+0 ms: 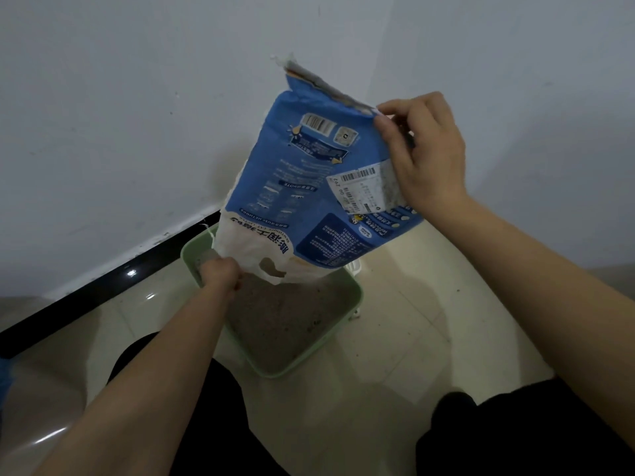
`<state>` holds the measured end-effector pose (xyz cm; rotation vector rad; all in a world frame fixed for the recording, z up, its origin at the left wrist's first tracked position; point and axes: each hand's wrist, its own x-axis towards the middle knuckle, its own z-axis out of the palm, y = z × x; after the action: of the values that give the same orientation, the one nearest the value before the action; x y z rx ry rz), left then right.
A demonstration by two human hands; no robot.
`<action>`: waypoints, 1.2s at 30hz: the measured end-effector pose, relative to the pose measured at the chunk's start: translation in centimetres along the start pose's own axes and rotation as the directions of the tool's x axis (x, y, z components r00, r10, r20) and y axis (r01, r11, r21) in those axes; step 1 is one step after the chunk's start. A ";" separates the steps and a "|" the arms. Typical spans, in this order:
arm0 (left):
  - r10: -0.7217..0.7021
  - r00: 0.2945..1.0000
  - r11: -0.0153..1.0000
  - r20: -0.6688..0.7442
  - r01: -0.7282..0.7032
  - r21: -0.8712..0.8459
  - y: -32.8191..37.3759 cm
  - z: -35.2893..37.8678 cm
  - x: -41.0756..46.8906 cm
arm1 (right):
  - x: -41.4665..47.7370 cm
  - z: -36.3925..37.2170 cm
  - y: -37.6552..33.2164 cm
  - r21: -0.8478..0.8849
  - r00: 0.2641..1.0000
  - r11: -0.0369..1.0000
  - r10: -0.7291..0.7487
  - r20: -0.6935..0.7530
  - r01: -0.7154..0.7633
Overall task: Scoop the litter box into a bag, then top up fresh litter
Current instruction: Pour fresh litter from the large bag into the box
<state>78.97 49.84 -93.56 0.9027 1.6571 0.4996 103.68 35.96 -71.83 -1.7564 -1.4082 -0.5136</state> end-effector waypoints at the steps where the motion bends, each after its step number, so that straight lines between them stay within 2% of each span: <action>1: -0.008 1.000 1.000 0.006 0.008 0.010 -0.1 0.1 0.1 | 0.1 0.2 -0.2 0.052 1.000 0.999 0.008 0.026 -0.009; 4: -0.039 0.999 0.993 0.021 0.036 0.110 -0.4 -0.2 0.3 | -0.1 1.1 -0.7 0.073 0.990 0.997 -0.030 0.137 0.020; 6: -0.032 0.999 0.936 0.001 0.029 0.351 0.1 -0.6 0.0 | -0.4 1.7 -0.9 0.064 0.984 0.997 -0.061 0.168 0.051; 7: 0.036 0.999 0.885 -0.041 -0.013 0.465 0.4 -0.8 -0.2 | -0.4 2.0 -0.9 0.069 0.983 0.996 -0.076 0.169 0.065; 8: 0.146 0.987 0.867 -0.070 -0.093 0.490 1.1 -1.1 -1.0 | -0.4 2.2 -1.0 0.078 0.981 0.994 -0.086 0.173 0.074; 9: 0.294 0.953 0.869 -0.074 -0.235 0.436 2.1 -1.4 -2.0 | -0.4 2.5 -1.2 0.087 0.978 0.993 -0.092 0.185 0.077; 10: 0.470 0.881 0.837 -0.055 -0.425 0.346 3.3 -1.6 -3.0 | -0.4 2.7 -1.4 0.099 0.974 0.992 -0.096 0.205 0.077; 12: 0.745 0.667 0.665 -0.027 -0.738 0.118 6.4 -2.1 -5.7 | -0.7 3.2 -1.8 0.138 0.961 0.987 -0.110 0.253 0.076; 14: 0.853 0.521 0.515 -0.037 -0.850 -0.113 9.5 -2.3 -8.5 | -1.0 3.8 -2.1 0.175 0.947 0.981 -0.135 0.291 0.086; 15: 0.871 0.490 0.475 -0.043 -0.860 -0.188 10.8 -2.3 -9.7 | -1.2 4.1 -2.3 0.182 0.939 0.979 -0.150 0.311 0.096; 17: 0.891 0.452 0.435 -0.028 -0.871 -0.226 12.7 -2.0 -11.6 | -1.4 4.4 -2.3 0.186 0.920 0.976 -0.174 0.350 0.114; 21: 0.859 0.510 0.498 -0.047 -0.853 -0.157 12.8 -1.5 -11.1 | -1.6 3.4 -1.2 0.174 0.875 0.982 -0.146 0.461 0.073; 23: 0.815 0.566 0.537 -0.128 -0.819 -0.200 12.7 -2.2 -10.3 | -1.5 2.6 0.4 -0.018 0.818 0.999 0.047 0.574 -0.045; 25: 0.741 0.629 0.575 -0.235 -0.775 -0.260 13.1 -3.2 -9.4 | -1.5 1.4 2.4 -0.182 0.722 0.966 0.257 0.642 -0.181; 27: 0.662 0.683 0.606 -0.309 -0.730 -0.315 13.9 -4.3 -8.6 | -1.8 0.4 4.1 -0.205 0.660 0.949 0.315 0.683 -0.240; 28: 0.633 0.702 0.615 -0.327 -0.712 -0.338 14.3 -4.9 -8.3 | -1.9 0.0 4.4 -0.173 0.651 0.947 0.313 0.691 -0.272; 30: 0.609 0.718 0.617 -0.337 -0.696 -0.366 15.0 -5.6 -8.1 | -1.9 -0.3 4.1 -0.039 0.674 0.931 0.292 0.678 -0.364; 33: 0.622 0.708 0.598 -0.333 -0.705 -0.382 16.0 -5.6 -8.9 | -1.6 0.2 2.3 0.123 0.756 0.910 0.248 0.605 -0.396; 36: 0.612 0.709 0.577 -0.350 -0.703 -0.415 17.1 -5.2 -10.1 | -1.5 1.1 0.8 0.253 0.805 0.851 0.279 0.524 -0.460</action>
<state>79.93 53.28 -73.33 1.0600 1.1539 1.5206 103.76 35.83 -73.83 -1.8405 -1.3010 0.4108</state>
